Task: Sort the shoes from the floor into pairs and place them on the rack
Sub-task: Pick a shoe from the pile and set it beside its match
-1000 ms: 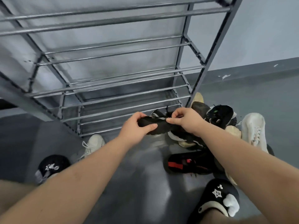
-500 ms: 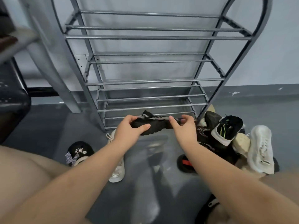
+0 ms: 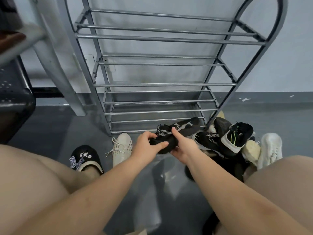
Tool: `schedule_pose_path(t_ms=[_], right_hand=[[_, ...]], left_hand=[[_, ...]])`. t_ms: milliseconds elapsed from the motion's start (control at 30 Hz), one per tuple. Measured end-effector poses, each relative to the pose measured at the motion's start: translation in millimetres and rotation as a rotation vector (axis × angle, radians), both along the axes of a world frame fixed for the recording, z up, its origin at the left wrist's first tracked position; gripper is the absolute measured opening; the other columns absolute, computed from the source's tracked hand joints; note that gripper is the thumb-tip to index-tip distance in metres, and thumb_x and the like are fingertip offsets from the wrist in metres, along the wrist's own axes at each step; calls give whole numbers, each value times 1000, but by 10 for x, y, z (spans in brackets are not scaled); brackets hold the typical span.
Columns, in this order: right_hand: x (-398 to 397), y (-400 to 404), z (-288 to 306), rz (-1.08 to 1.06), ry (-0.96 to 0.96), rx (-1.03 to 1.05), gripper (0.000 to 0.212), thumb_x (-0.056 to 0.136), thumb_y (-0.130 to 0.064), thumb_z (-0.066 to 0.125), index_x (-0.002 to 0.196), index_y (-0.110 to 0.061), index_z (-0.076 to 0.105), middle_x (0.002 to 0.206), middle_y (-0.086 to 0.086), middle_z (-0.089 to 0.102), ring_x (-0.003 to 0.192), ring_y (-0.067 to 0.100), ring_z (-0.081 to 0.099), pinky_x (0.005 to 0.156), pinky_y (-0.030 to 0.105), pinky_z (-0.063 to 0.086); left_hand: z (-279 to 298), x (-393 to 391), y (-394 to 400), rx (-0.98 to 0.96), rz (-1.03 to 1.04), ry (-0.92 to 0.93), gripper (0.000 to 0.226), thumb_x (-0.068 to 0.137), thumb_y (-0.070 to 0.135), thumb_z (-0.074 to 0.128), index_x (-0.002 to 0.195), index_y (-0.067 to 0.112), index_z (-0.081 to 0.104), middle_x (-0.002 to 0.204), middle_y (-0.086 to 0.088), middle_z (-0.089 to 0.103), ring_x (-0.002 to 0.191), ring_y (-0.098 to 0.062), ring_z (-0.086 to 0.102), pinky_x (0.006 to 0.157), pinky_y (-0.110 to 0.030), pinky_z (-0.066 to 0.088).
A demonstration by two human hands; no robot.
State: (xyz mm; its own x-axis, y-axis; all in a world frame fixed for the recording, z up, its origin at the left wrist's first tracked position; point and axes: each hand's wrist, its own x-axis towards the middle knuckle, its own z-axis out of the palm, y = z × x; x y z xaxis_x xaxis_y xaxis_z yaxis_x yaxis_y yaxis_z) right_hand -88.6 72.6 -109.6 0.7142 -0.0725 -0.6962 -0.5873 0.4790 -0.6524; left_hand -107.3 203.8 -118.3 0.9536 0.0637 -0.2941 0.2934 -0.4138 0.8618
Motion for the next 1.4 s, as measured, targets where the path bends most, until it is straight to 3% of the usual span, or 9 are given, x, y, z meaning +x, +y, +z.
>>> schedule_pose_path(t_ms=[100,267,433,700,833,933,1100,1233,1400], right_hand=[[0,-58,-53,52,-7,5,28,89,-18,65,113,-5,61,90,9,70,79,23,67,56,30,57],[2,-102,-150,208,-35,-25,31,91,-14,62,121,-8,59,101,8,70,91,22,66,77,37,55],[21,-17,-297,339,25,-55,25,93,-18,59,117,-11,61,100,5,70,90,19,65,77,33,54],[92,190,-701,429,317,-166,28,91,-27,62,111,-8,62,89,6,66,78,20,62,62,30,50],[232,351,-859,405,336,-258,25,92,-28,61,107,-8,62,84,6,64,81,23,62,82,36,53],[298,491,-965,412,336,-276,30,95,-24,57,115,-2,61,85,7,63,93,27,60,96,40,49],[337,696,-1085,466,281,-280,31,101,-10,40,129,-6,53,127,16,60,97,23,54,88,34,45],[362,758,-1262,506,264,-357,33,101,-6,37,129,-6,53,128,18,59,98,25,55,77,35,48],[381,723,-1379,515,248,-394,35,100,-5,40,131,-10,54,125,15,62,95,24,59,62,27,49]], left_hand=[[-62,27,30,-79,48,67,34,78,37,73,99,17,55,113,-3,61,100,-15,56,88,-25,42],[-216,137,133,-237,60,406,73,66,67,67,120,19,57,114,4,66,105,-16,61,91,-33,46],[-377,182,254,-441,45,642,47,80,47,68,111,11,66,105,-4,72,94,-18,68,78,-30,56],[-760,129,450,-317,41,802,55,76,50,70,110,7,64,106,-9,71,90,-20,67,80,-31,56],[-824,195,545,-285,54,836,38,85,53,60,85,15,59,77,-2,59,68,-15,54,69,-25,48],[-887,243,642,-313,81,862,31,87,46,61,83,15,57,75,-2,54,67,-14,50,66,-24,45],[-1070,270,819,-322,95,892,18,88,31,64,87,15,57,87,-3,58,72,-13,52,65,-23,44],[-1146,290,876,-332,120,900,12,90,25,63,93,15,59,88,-1,62,72,-10,56,58,-20,44],[-1190,301,880,-321,100,892,33,90,22,62,120,8,59,102,-5,65,72,-8,58,56,-19,43]])
